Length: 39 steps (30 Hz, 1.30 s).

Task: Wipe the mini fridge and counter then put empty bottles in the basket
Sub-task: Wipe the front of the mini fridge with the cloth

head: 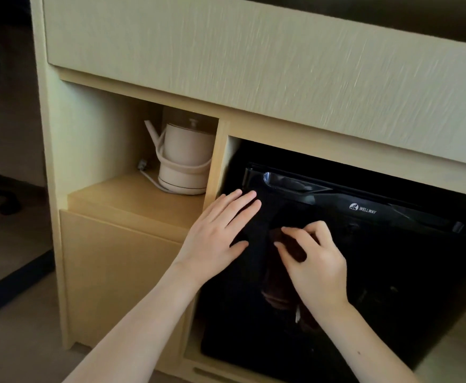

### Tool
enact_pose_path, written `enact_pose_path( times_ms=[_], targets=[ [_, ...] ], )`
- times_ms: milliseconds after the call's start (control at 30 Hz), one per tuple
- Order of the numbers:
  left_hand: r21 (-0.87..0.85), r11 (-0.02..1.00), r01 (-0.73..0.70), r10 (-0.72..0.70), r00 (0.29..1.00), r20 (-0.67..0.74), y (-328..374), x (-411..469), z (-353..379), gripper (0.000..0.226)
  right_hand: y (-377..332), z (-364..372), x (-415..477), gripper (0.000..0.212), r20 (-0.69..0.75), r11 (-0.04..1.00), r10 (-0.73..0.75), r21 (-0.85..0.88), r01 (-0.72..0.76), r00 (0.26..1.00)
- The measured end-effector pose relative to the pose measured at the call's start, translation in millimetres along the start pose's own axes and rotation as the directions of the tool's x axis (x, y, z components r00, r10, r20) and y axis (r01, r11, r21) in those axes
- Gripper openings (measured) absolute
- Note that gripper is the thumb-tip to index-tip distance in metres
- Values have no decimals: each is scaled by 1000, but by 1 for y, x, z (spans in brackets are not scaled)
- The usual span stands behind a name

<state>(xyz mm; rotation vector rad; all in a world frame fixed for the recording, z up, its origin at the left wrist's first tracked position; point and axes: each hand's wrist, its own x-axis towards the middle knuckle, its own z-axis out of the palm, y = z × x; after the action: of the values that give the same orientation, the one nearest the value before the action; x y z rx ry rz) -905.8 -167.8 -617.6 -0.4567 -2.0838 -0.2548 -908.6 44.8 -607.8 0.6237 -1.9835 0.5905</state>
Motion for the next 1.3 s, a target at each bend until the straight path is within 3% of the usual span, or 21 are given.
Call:
enact_pose_path(
  times_ms=[100,167,333,433,533,633,767,867,933,1033,1133,1300],
  targets=[
    [68,998,10,-6,999,-47,-6,15,-11,92,0,-10,33,28,-187,994,110,1,-111,976],
    [151,988,-10,21,997,-73,-12,21,-18,91,-10,-4,52,26,-225,996,85,-19,-92,971],
    [121,984,130,-113,984,-136,-27,12,-26,93,-27,19,42,26,-92,992,-116,-53,112,989],
    [87,982,166,-155,980,-128,-31,-2,-28,93,-16,10,24,28,6,996,-87,-35,87,996],
    [82,980,181,-174,981,-83,-35,-12,-30,96,-12,1,34,28,-112,999,28,-20,-30,993],
    [102,981,166,-161,986,-49,-41,-17,-30,97,-31,12,57,24,-139,1000,-9,-18,7,990],
    [89,985,150,-145,988,-56,-47,-18,-29,95,-53,31,48,22,25,977,-203,-64,204,979],
    [75,986,150,-146,988,-54,-47,-19,-28,95,-40,25,20,25,163,974,-209,-57,220,964],
    [66,986,151,-148,988,-48,-47,-19,-28,96,-30,15,17,26,136,987,-147,-41,154,980],
    [72,983,167,-165,986,-34,-47,-19,-27,98,-31,13,44,25,-23,998,-57,-20,56,998],
    [71,984,163,-160,986,-39,-49,-20,-24,99,-51,30,62,20,-68,996,-86,-22,85,994],
    [59,988,140,-139,990,-27,-52,-21,-25,100,-56,47,14,25,176,970,-218,-65,232,960]
  ],
)
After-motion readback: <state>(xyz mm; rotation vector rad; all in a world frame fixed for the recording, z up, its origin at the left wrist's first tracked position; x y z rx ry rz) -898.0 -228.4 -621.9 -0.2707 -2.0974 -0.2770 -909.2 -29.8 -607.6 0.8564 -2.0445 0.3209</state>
